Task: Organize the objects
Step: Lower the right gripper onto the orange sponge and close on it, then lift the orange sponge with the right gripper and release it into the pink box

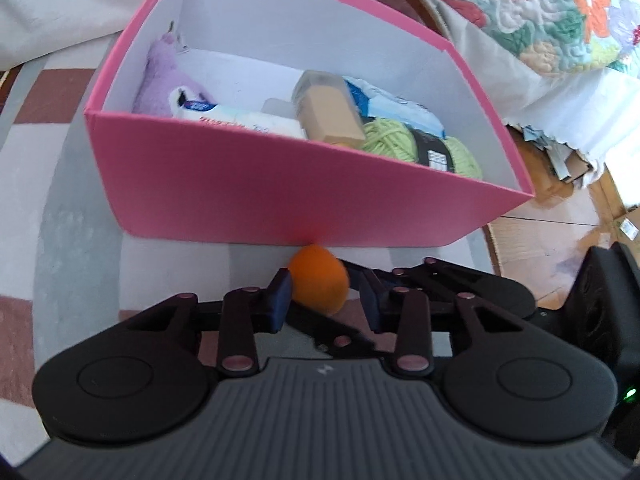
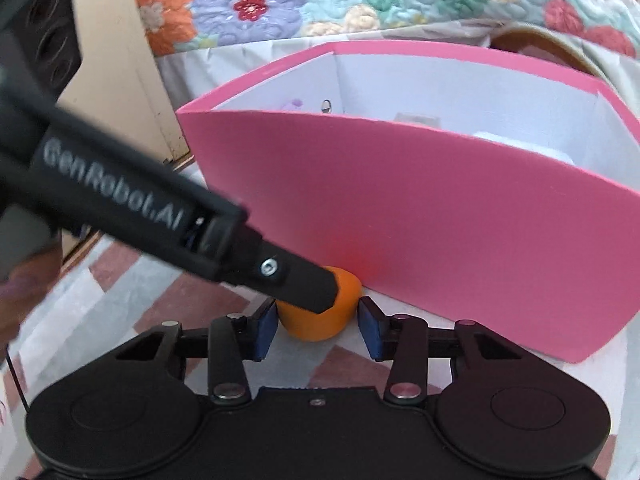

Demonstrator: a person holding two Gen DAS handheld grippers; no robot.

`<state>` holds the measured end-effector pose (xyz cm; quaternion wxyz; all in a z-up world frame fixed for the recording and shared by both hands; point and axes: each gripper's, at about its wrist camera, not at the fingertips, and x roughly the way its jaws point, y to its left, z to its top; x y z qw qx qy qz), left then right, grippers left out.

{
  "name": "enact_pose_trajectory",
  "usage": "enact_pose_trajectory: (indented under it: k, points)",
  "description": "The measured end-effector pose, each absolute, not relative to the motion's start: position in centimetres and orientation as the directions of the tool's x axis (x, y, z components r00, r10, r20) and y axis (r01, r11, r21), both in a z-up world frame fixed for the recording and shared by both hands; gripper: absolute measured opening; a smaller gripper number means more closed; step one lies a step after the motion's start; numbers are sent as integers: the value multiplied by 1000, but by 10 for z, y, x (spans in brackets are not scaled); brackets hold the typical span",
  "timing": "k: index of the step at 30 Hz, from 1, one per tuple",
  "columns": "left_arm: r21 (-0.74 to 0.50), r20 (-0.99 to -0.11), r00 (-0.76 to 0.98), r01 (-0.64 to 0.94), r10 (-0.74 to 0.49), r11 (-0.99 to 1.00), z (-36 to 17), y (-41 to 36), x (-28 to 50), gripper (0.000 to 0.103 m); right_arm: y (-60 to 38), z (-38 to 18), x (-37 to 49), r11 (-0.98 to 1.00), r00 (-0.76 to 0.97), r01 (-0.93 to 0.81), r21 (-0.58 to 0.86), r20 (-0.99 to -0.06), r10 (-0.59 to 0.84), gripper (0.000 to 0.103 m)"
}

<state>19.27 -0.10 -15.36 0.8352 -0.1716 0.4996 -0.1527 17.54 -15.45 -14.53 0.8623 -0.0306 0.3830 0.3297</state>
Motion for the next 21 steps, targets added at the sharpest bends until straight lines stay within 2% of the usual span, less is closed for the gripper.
enact_pose_trajectory:
  k: [4,13,21]
  points:
    - [-448,-781,465,49,-418,892,-161,0,193,39,-158,-145,175,783,488,-587,206,-683,544,47]
    - [-448,-780,463,59,-422,892,-166,-8,190,37,-160,-145,180,784,471,-570,244,-686,555,47]
    - [-394,-794,457,114,-400,912,-127,-10,165,36,-167,-125,161,742,456,-619,258,-650,607,47]
